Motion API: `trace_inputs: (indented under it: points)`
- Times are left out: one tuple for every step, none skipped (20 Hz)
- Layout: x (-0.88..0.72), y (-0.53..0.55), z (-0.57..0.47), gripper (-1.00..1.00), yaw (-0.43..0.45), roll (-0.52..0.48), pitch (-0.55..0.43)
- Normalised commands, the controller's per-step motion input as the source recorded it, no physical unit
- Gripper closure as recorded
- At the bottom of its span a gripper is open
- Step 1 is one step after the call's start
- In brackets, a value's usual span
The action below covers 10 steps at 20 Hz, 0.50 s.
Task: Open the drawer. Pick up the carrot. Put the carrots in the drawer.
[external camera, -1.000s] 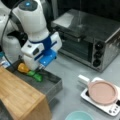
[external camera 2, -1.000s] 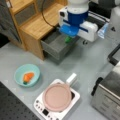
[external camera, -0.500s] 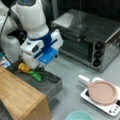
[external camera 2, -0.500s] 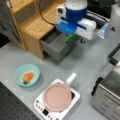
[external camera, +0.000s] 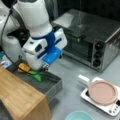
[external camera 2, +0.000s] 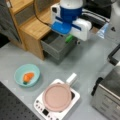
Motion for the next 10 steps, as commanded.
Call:
trace_inputs:
  points:
    - [0.54, -0.22, 0.23, -1.00, 0.020, 0.056, 0.197]
    - [0.52, -0.21, 0.22, -1.00, 0.023, 0.057, 0.203]
    - [0.52, -0.22, 0.23, -1.00, 0.019, 0.053, 0.211]
    - [0.53, -0.23, 0.22, -1.00, 0.020, 0.049, 0.218]
    - [0.52, -0.23, 0.22, -1.00, 0.023, 0.048, 0.221]
    - [0.52, -0.24, 0.21, -1.00, 0.030, 0.055, 0.226]
    - [0.53, -0.25, 0.21, -1.00, 0.044, 0.065, 0.221]
    - [0.52, -0.25, 0.20, -1.00, 0.051, 0.068, 0.223]
    - [0.52, -0.26, 0.21, -1.00, 0.069, 0.078, 0.227]
    - [0.53, -0.28, 0.21, -1.00, 0.081, 0.083, 0.238]
